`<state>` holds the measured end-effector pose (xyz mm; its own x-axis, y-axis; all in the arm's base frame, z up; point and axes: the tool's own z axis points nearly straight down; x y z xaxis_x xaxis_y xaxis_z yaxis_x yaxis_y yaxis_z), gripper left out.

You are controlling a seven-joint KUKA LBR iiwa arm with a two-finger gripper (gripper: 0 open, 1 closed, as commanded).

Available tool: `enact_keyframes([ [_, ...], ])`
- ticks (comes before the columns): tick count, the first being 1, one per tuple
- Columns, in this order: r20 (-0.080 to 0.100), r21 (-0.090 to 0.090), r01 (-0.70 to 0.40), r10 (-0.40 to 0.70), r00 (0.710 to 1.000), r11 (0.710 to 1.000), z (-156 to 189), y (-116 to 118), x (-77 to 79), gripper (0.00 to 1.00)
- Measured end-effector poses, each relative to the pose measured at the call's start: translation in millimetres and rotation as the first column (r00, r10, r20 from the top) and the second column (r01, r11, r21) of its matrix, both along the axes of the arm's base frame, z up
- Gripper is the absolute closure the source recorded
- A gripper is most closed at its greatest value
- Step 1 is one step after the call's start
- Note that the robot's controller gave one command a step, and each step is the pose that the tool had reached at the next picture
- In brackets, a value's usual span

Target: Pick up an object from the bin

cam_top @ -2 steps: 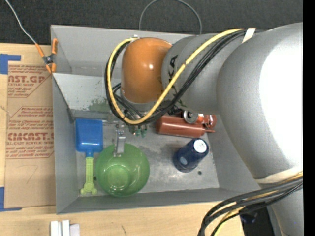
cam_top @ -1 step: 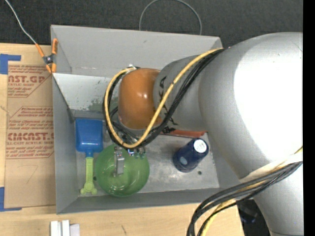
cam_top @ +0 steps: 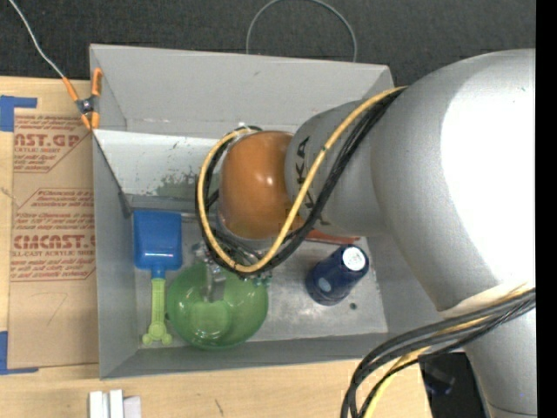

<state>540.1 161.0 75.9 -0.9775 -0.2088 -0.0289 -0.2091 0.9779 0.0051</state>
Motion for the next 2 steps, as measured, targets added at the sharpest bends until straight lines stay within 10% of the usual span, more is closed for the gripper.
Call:
enact_keyframes([
  [1,0.0,0.0,0.0,0.0,1.0,1.0,0,0,0.0,1.0],
  [2,-0.011,-0.004,-0.031,0.031,0.999,1.0,84,-8,-9.6,1.0],
])
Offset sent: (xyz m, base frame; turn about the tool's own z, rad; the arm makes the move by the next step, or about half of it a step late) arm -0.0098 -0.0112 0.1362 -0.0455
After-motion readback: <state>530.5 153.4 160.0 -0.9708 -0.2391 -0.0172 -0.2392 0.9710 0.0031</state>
